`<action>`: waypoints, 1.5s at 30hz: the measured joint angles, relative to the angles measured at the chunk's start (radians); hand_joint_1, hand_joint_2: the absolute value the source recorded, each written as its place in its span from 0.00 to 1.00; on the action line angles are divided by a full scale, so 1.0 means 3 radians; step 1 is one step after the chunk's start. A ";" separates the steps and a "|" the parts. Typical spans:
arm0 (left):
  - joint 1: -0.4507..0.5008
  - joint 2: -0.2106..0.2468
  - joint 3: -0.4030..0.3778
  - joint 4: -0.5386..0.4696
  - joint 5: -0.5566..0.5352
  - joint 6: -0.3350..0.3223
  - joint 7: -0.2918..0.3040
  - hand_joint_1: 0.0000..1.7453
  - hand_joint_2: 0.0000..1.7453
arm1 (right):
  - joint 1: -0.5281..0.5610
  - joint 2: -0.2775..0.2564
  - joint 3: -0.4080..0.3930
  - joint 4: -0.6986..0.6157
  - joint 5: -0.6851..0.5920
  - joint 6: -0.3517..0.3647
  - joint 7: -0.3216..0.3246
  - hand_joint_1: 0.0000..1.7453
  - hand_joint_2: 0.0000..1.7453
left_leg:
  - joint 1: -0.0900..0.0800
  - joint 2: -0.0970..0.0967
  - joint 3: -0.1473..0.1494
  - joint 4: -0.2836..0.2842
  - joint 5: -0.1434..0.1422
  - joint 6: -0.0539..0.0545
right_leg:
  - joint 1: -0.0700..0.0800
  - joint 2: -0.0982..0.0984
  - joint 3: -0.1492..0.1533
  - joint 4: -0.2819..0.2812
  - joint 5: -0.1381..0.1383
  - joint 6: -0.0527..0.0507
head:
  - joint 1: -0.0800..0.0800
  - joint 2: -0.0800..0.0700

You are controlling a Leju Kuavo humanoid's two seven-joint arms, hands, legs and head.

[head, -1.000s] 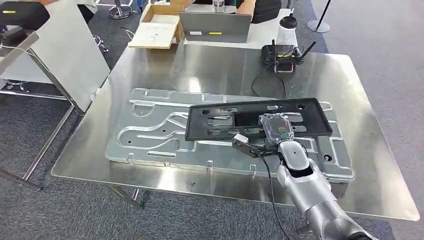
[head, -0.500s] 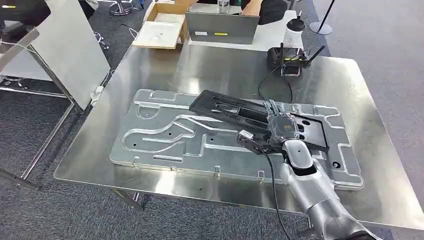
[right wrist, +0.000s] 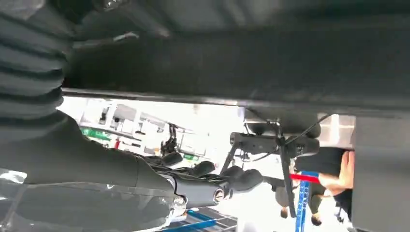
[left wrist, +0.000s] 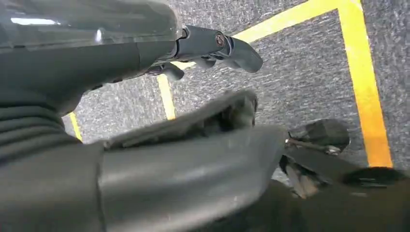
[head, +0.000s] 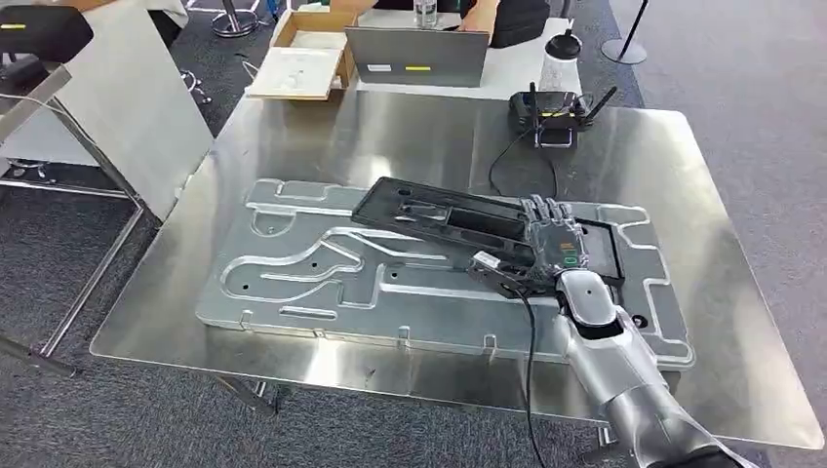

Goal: Take the parts from the cabinet and place them on the table.

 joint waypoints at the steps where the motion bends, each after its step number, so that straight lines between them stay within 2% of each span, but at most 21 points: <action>1: -0.0005 0.0001 0.0000 0.0000 0.0003 -0.0003 -0.0003 0.00 0.00 | -0.0004 0.0000 0.0000 0.0005 -0.0001 -0.0001 -0.0001 0.00 0.00 | -0.0027 -0.0003 0.0027 -0.0056 -0.0016 0.0011 | 0.0024 0.0004 -0.0015 0.0011 -0.0001 0.0024 | -0.0001 0.0001; 6: -0.0005 -0.0006 0.0000 0.0000 0.0003 -0.0022 -0.0009 0.00 0.00 | -0.0010 0.0004 0.0000 0.0024 -0.0001 -0.0001 -0.0009 0.00 0.00 | -0.0007 0.0011 -0.0014 -0.0117 0.0087 0.0107 | -0.0003 0.0008 -0.0048 0.0017 -0.0002 0.0129 | -0.0001 0.0000; 9: -0.0008 -0.0005 0.0000 0.0000 0.0003 -0.0023 -0.0009 0.00 0.00 | -0.0019 0.0003 -0.0001 0.0034 -0.0004 0.0000 -0.0009 0.00 0.00 | -0.0014 0.0014 -0.0093 -0.0127 0.0148 0.0153 | -0.0008 0.0007 -0.0261 0.0599 -0.0474 0.0157 | 0.0001 0.0000; 11: -0.0009 -0.0005 0.0001 0.0000 0.0004 -0.0023 -0.0008 0.00 0.00 | -0.0007 0.0003 0.0000 0.0048 -0.0004 0.0000 -0.0009 0.00 0.00 | -0.0019 0.0014 -0.0150 -0.0124 0.0187 0.0153 | -0.0009 0.0006 -0.0354 0.0935 -0.0625 0.0170 | 0.0001 0.0000; 12: -0.0008 -0.0005 0.0001 0.0000 0.0004 -0.0024 -0.0009 0.00 0.00 | -0.0003 0.0003 0.0000 0.0057 -0.0005 0.0000 -0.0009 0.00 1.00 | -0.0020 0.0013 -0.0195 -0.0115 0.0217 0.0145 | -0.0010 0.0006 -0.0296 0.0918 -0.0583 0.0168 | 0.0001 0.0000; 14: -0.0007 -0.0006 0.0001 0.0000 0.0004 -0.0027 -0.0008 0.00 0.00 | -0.0010 0.0003 0.0000 0.0060 -0.0005 0.0000 -0.0009 0.00 1.00 | -0.0019 0.0013 -0.0253 -0.0094 0.0248 0.0129 | -0.0010 0.0005 -0.0028 0.0539 -0.0386 0.0160 | 0.0001 0.0000; 15: -0.0009 -0.0006 0.0001 0.0000 0.0004 -0.0032 -0.0009 0.00 0.00 | -0.0023 0.0003 0.0000 0.0060 -0.0005 0.0000 -0.0009 0.00 1.00 | -0.0019 0.0013 -0.0286 -0.0081 0.0271 0.0113 | -0.0010 0.0005 0.0238 0.0149 -0.0275 0.0148 | 0.0001 0.0000; 16: -0.0010 -0.0006 0.0001 0.0000 0.0004 -0.0032 -0.0008 0.00 0.00 | -0.0038 0.0003 0.0000 0.0060 -0.0004 0.0000 -0.0014 0.00 1.00 | -0.0022 0.0013 -0.0301 -0.0074 0.0290 0.0095 | -0.0006 0.0006 0.0337 -0.0075 -0.0355 0.0130 | 0.0000 0.0000; 21: 0.0001 -0.0005 0.0001 0.0000 0.0004 -0.0033 -0.0009 0.00 0.00 | -0.0044 0.0010 0.0006 0.0060 0.0043 -0.0038 -0.0011 0.00 1.00 | -0.0033 0.0000 -0.0320 -0.0121 0.0424 -0.0014 | 0.0014 0.0012 0.0253 -0.0057 -0.0192 0.0024 | 0.0001 0.0001; 23: -0.0002 -0.0005 0.0003 0.0000 0.0003 -0.0033 -0.0008 0.00 0.00 | -0.0062 0.0031 0.0025 0.0060 0.0089 -0.0084 0.0001 0.00 1.00 | -0.0014 0.0003 -0.0413 0.0085 0.0097 -0.0043 | 0.0005 -0.0007 0.0174 -0.0057 -0.0113 -0.0026 | 0.0000 0.0000; 26: -0.0003 -0.0006 0.0003 0.0000 0.0000 -0.0042 -0.0008 0.00 0.00 | -0.0061 0.0042 0.0048 0.0058 0.0124 -0.0086 0.0003 0.00 1.00 | -0.0012 0.0004 -0.0581 0.0823 -0.0397 -0.0079 | 0.0020 -0.0013 0.0019 -0.0045 0.0000 -0.0053 | 0.0000 0.0001; 27: -0.0005 -0.0006 0.0003 0.0000 -0.0003 -0.0044 -0.0008 0.00 0.00 | -0.0059 0.0044 0.0062 0.0057 0.0139 -0.0086 -0.0004 0.00 1.00 | -0.0012 0.0004 -0.0569 0.0953 -0.0384 -0.0079 | 0.0025 -0.0012 -0.0040 -0.0037 0.0037 -0.0053 | 0.0000 0.0000; 29: -0.0008 -0.0005 0.0003 0.0000 -0.0003 -0.0044 -0.0008 0.00 0.00 | -0.0063 0.0053 0.0080 0.0029 0.0139 -0.0102 -0.0015 0.00 1.00 | -0.0016 0.0004 -0.0342 0.0789 -0.0183 -0.0057 | 0.0034 -0.0011 -0.0143 -0.0017 0.0101 -0.0044 | -0.0001 0.0000; 31: -0.0016 -0.0004 0.0003 0.0000 -0.0003 -0.0044 -0.0006 0.00 0.00 | -0.0079 0.0062 0.0084 0.0008 0.0141 -0.0104 -0.0015 0.00 1.00 | -0.0031 0.0003 0.0094 0.0246 -0.0115 0.0001 | 0.0046 -0.0011 -0.0206 -0.0010 0.0162 -0.0027 | -0.0001 0.0001; 32: -0.0024 0.0011 0.0003 -0.0003 -0.0003 -0.0044 -0.0006 0.00 0.00 | -0.0078 0.0070 0.0088 -0.0009 0.0144 -0.0104 -0.0015 0.00 1.00 | -0.0058 0.0004 0.0319 -0.0052 -0.0237 0.0035 | 0.0063 -0.0012 -0.0228 -0.0001 0.0183 -0.0010 | 0.0000 0.0000; 36: -0.0023 0.0010 0.0003 -0.0003 -0.0004 -0.0044 -0.0006 0.00 0.00 | -0.0082 0.0075 0.0104 -0.0017 0.0146 -0.0107 -0.0017 0.00 1.00 | -0.0067 0.0006 0.0284 -0.0178 -0.0155 0.0109 | 0.0043 -0.0025 -0.0231 -0.0051 0.0312 0.0073 | 0.0001 0.0000; 37: -0.0023 -0.0001 0.0003 -0.0001 -0.0004 -0.0046 -0.0006 0.00 0.00 | -0.0081 0.0075 0.0111 -0.0015 0.0150 -0.0107 -0.0024 0.00 1.00 | -0.0047 0.0036 0.0272 -0.0202 -0.0103 0.0133 | 0.0027 -0.0016 -0.0241 -0.0015 0.0248 0.0091 | -0.0001 0.0000; 39: -0.0021 -0.0003 0.0003 -0.0001 -0.0005 -0.0047 -0.0005 0.00 0.00 | -0.0092 0.0075 0.0121 -0.0017 0.0177 -0.0107 -0.0027 0.00 1.00 | -0.0047 0.0036 0.0185 -0.0206 -0.0020 0.0190 | 0.0018 -0.0003 -0.0357 0.0304 -0.0179 0.0125 | 0.0001 0.0000; 41: -0.0019 -0.0003 0.0004 -0.0001 -0.0005 -0.0046 -0.0004 0.00 0.00 | -0.0087 0.0076 0.0150 -0.0028 0.0209 -0.0104 -0.0039 0.00 1.00 | -0.0047 0.0036 0.0066 -0.0198 0.0066 0.0183 | 0.0000 -0.0003 -0.0480 0.0801 -0.0475 0.0148 | 0.0001 0.0000; 43: -0.0019 -0.0003 0.0004 -0.0001 -0.0005 -0.0048 0.0000 0.00 0.00 | -0.0085 0.0089 0.0201 -0.0056 0.0236 -0.0102 -0.0056 0.00 1.00 | -0.0044 0.0039 -0.0061 -0.0178 0.0147 0.0164 | -0.0014 -0.0004 -0.0436 0.0986 -0.0366 0.0166 | 0.0003 0.0000; 45: -0.0020 -0.0005 0.0005 -0.0001 -0.0005 -0.0050 0.0011 0.00 0.00 | -0.0087 0.0114 0.0244 -0.0097 0.0271 -0.0095 -0.0066 0.00 1.00 | -0.0034 0.0046 -0.0170 -0.0150 0.0206 0.0136 | -0.0030 -0.0004 -0.0147 0.0686 -0.0132 0.0172 | 0.0003 0.0000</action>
